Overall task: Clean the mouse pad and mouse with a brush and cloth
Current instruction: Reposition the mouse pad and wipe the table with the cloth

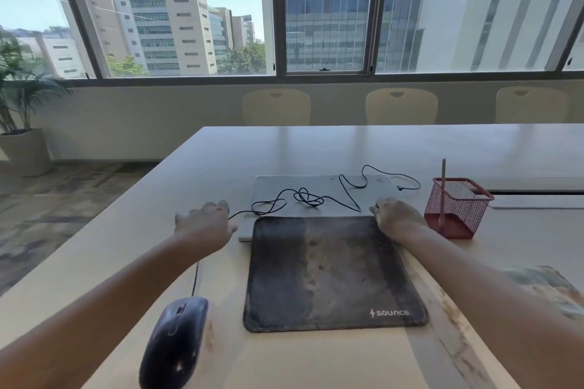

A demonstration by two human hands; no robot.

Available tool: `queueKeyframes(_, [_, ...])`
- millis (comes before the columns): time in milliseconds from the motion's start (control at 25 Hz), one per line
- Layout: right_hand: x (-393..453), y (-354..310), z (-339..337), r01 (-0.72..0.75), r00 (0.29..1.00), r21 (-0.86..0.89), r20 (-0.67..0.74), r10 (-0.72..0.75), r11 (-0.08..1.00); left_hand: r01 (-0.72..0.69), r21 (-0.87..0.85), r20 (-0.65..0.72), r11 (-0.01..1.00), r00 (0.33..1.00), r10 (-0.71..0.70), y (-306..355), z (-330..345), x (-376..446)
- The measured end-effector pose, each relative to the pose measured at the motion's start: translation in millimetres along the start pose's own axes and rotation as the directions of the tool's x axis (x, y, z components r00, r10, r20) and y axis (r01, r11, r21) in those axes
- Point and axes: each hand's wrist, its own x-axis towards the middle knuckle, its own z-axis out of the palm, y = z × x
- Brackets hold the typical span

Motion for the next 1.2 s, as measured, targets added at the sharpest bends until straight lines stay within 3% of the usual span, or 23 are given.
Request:
queueKeyframes(120, [-4.7, -6.6, 3.3, 0.014, 1.000, -0.088, 0.002, -0.014, 0.996, 0.048, 0.070, 0.140, 0.996, 0.989, -0.058, -27.8, 2.5, -40.9])
queueKeyframes(280, [-16.2, -22.6, 5.1, -0.010, 0.999, -0.165, 0.048, 0.018, 0.986, 0.116, 0.022, 0.249, 0.993, 0.961, -0.117, -40.9, 21.2, -93.7])
queueKeyframes(400, [-34.0, -38.4, 3.9, -0.024, 0.994, -0.108, 0.099, 0.035, 0.994, 0.149, 0.010, 0.219, 0.989, 0.964, -0.147, -39.1, 27.6, -123.1])
queueKeyframes(520, [-70.6, -59.6, 10.8, 0.161, 0.984, -0.119, 0.099, -0.149, 0.980, 0.167, 0.053, 0.171, 0.985, 0.970, -0.173, -34.1, 28.1, -140.1])
queueKeyframes(680, [-134.5, -76.2, 18.2, 0.353, 0.924, 0.030, 0.143, -0.353, 0.935, 0.224, 0.128, 0.123, 0.966, 0.963, -0.240, -28.9, 31.9, -146.9])
queueKeyframes(840, [-177.9, -71.6, 28.1, 0.362, 0.905, 0.051, 0.219, -0.364, 0.931, 0.214, 0.116, 0.147, 0.970, 0.962, -0.230, -29.3, 32.6, -139.8])
queueKeyframes(1000, [-191.8, -70.8, 37.4, 0.341, 0.922, 0.042, 0.177, -0.343, 0.939, 0.223, 0.034, 0.185, 0.974, 0.957, -0.225, -40.9, 25.6, -126.1])
queueKeyframes(1200, [-189.3, -69.9, 41.0, 0.339, 0.929, 0.035, 0.141, -0.341, 0.940, 0.237, -0.108, 0.090, 0.966, 0.970, -0.227, -46.2, 20.5, -92.3])
